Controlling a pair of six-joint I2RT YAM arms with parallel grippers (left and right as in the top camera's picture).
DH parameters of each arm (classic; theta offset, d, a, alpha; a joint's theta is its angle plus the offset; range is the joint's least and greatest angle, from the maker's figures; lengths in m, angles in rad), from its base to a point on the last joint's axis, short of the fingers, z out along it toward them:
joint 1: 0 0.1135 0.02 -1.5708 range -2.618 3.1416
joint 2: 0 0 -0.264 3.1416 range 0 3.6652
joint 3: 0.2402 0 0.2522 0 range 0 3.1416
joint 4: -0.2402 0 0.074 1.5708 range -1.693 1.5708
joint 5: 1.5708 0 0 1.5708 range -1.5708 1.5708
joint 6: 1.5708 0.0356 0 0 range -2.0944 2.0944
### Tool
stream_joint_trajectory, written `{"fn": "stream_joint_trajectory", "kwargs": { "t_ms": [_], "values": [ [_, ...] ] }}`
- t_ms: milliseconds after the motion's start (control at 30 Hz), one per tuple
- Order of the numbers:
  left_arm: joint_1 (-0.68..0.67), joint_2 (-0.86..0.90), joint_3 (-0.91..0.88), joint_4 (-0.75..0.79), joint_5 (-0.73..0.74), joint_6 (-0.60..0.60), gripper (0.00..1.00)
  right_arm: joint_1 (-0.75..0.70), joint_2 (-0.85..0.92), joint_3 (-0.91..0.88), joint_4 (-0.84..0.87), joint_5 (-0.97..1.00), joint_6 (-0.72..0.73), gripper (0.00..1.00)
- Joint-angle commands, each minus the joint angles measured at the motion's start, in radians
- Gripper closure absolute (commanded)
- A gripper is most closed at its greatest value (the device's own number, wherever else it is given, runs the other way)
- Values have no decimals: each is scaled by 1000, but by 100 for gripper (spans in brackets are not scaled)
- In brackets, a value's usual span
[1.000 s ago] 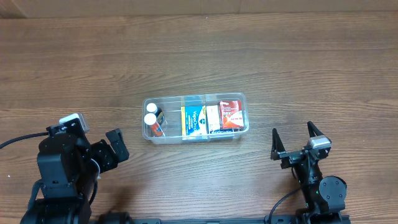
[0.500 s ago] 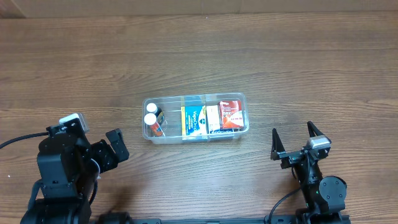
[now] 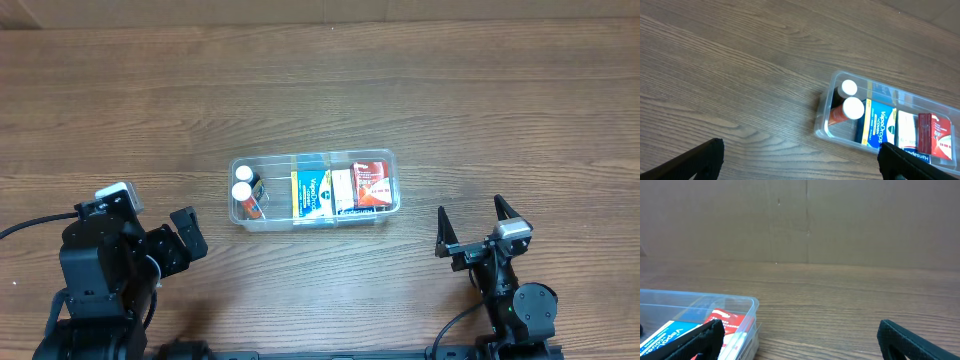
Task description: Pack container
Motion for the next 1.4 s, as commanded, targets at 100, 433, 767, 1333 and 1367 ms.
{"fn": "stream_joint_trajectory", "kwargs": {
  "t_ms": [100, 433, 767, 1333, 1367],
  "values": [
    [-6, -35, -30, -33, -29, 53, 0, 5, -10, -10, 5, -1, -7, 0],
    [-6, -411, -481, 252, -116, 58, 0, 5, -10, -10, 5, -1, -7, 0],
    [-6, -656, -883, 914, -131, 195, 0, 5, -10, -10, 5, -1, -7, 0],
    [-6, -694, -1041, 1029, -14, 436, 0, 5, -10, -10, 5, -1, -7, 0],
    [-6, -694, -1041, 1028, -14, 436, 0, 5, -10, -10, 5, -1, -7, 0]
  ]
}}
